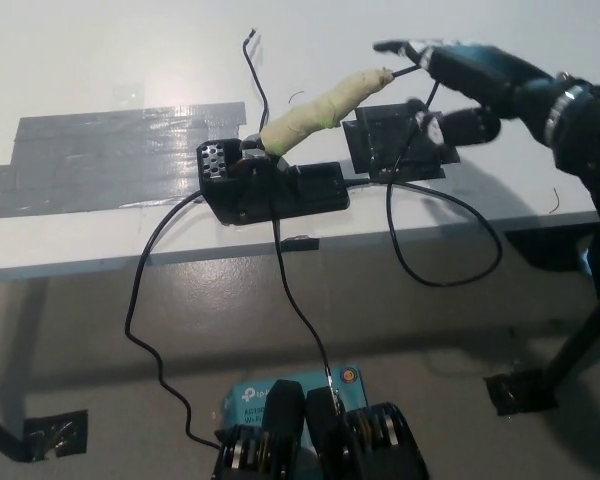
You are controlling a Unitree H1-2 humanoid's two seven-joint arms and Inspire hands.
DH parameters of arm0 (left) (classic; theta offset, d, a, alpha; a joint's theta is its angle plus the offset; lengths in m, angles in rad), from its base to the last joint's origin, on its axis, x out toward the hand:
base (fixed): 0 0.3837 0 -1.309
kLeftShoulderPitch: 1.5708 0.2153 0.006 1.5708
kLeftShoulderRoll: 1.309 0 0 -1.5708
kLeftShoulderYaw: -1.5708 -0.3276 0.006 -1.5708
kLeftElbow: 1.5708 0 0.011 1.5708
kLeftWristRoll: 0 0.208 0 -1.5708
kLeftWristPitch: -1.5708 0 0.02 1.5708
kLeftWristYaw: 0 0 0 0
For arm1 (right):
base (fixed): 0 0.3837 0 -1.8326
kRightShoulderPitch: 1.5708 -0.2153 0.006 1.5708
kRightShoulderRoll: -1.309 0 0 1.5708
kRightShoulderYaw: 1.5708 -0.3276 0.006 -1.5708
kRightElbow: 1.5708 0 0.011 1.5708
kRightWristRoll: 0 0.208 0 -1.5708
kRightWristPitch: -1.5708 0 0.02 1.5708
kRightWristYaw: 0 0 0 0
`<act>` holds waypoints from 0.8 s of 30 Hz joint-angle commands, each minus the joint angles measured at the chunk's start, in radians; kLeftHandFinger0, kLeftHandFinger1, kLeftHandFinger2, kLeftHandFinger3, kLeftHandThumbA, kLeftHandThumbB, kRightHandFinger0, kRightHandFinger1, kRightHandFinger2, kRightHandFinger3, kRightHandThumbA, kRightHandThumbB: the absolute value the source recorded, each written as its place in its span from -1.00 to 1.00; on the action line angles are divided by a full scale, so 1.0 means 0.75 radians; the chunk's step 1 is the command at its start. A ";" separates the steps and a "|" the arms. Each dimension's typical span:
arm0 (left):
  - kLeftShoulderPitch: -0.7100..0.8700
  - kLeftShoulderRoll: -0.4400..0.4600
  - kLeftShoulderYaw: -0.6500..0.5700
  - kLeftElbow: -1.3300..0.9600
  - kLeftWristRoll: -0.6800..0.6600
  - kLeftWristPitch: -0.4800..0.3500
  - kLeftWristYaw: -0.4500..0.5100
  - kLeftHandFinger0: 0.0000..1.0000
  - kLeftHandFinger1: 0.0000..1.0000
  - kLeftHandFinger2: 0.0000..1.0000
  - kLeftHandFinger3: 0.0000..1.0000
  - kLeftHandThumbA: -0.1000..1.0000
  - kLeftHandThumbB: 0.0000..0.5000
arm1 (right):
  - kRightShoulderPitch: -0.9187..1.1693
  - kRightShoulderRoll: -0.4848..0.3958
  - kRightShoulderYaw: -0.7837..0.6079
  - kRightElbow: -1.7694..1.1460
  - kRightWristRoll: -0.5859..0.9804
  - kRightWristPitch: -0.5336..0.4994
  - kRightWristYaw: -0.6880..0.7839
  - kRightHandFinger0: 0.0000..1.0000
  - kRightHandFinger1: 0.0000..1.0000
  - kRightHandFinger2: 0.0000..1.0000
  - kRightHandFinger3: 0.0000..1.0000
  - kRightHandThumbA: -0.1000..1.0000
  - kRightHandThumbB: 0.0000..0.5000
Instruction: The robot uses its right hand to grab the soldering gun kept on the middle of the table and pulls it out of its base and keep it on the right side of the base
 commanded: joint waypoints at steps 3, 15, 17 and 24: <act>0.016 0.021 0.025 -0.040 0.018 0.017 -0.034 1.00 1.00 1.00 1.00 0.19 -0.34 | -0.109 0.017 -0.013 -0.049 -0.087 -0.078 -0.007 1.00 1.00 1.00 1.00 -0.63 0.58; 0.014 0.026 0.024 -0.037 0.037 0.017 -0.038 1.00 1.00 1.00 1.00 0.17 -0.41 | -0.177 0.086 0.103 0.118 -0.241 -0.227 -0.001 1.00 1.00 1.00 1.00 -0.61 0.86; 0.012 0.028 0.025 -0.038 0.035 0.017 -0.042 1.00 1.00 1.00 1.00 0.18 -0.42 | -0.188 0.093 0.128 0.147 -0.265 -0.235 0.003 1.00 1.00 1.00 1.00 -0.59 0.81; -0.007 0.014 0.022 -0.050 0.059 0.017 -0.082 1.00 1.00 1.00 1.00 0.20 -0.36 | -0.295 0.149 0.242 0.350 -0.381 -0.283 0.010 1.00 1.00 1.00 1.00 -0.56 0.79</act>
